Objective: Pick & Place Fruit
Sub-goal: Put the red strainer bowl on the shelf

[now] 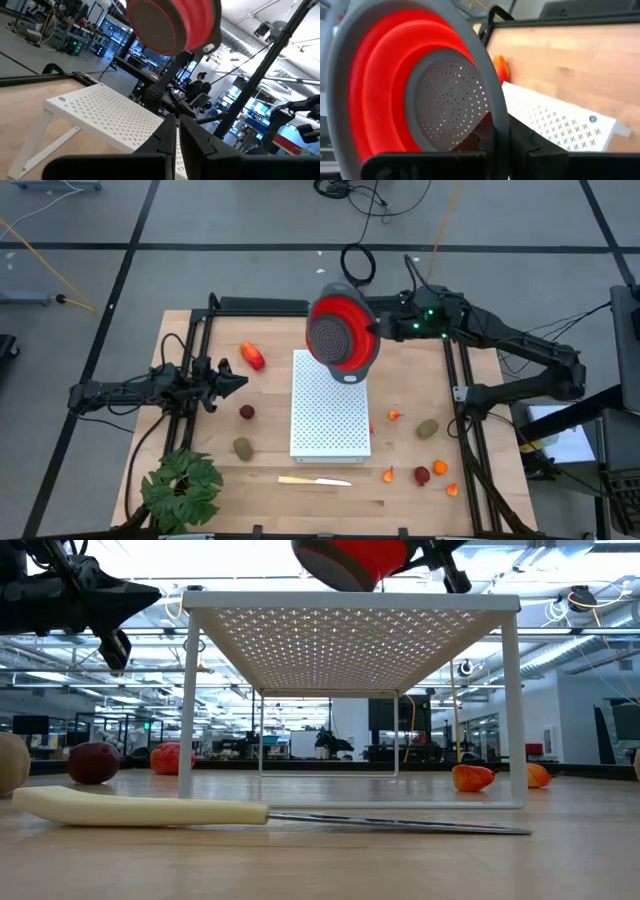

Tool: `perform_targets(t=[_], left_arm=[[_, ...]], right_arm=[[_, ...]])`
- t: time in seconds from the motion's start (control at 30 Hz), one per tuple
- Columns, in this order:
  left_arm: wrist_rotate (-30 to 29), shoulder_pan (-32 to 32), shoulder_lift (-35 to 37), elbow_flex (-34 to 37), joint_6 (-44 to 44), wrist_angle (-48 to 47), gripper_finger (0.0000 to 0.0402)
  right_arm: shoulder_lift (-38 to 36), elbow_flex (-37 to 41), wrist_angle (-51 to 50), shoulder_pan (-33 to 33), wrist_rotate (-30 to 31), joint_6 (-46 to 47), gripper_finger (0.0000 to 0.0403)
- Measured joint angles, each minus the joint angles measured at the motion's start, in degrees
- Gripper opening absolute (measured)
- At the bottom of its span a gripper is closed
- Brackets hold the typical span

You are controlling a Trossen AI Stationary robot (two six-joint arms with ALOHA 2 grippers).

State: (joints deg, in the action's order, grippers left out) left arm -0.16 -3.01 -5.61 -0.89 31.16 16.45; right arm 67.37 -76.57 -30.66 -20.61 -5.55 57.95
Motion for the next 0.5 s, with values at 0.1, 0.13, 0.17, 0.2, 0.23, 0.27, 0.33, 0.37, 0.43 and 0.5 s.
perform_targets(t=[0.1, 0.13, 0.17, 0.2, 0.23, 0.27, 0.33, 0.37, 0.43, 0.5], left_arm=[[0.02, 0.0, 0.0, 0.0, -1.75, 0.02, 0.0019], [0.0, 0.0, 0.0, 0.0, -2.46, 0.02, 0.0019], [0.0, 0.0, 0.0, 0.0, -3.2, 0.02, 0.0019], [0.01, -0.01, 0.0, 0.0, -3.88, 0.02, 0.0019], [0.02, 0.0, -0.01, 0.0, -4.45, 0.02, 0.0019], [0.02, -0.01, -0.01, 0.0, -4.91, 0.03, 0.0019], [0.01, -0.01, -0.02, 0.0, -5.8, 0.02, 0.0019], [0.02, 0.0, -0.02, 0.0, -6.01, 0.04, 0.0019], [0.02, 0.0, -0.02, 0.0, -6.01, 0.04, 0.0019], [0.02, 0.0, 0.0, 0.0, -6.06, 0.04, 0.0019]], right_arm=[[2.57, -3.62, -3.73, 1.58, -0.03, 1.61, 0.001], [3.42, -4.62, -4.54, 2.15, -0.1, 2.57, 0.0009], [4.1, -5.27, -5.5, 2.69, -0.27, 3.27, 0.001], [4.73, -5.75, -6.75, 3.26, -0.35, 4.0, 0.0009], [5.33, -6.1, -8.0, 3.84, -0.35, 4.97, 0.0009], [5.82, -6.33, -8.81, 4.42, -0.34, 5.89, 0.0009], [6.69, -6.33, -10.05, 5.49, -0.41, 7.58, 0.001], [7.09, -6.33, -10.77, 5.98, -0.39, 8.14, 0.0009], [7.94, -6.33, -11.91, 6.84, -0.22, 9.04, 0.0009], [8.85, -6.33, -12.64, 7.52, 1.08, 9.12, 0.0009]])
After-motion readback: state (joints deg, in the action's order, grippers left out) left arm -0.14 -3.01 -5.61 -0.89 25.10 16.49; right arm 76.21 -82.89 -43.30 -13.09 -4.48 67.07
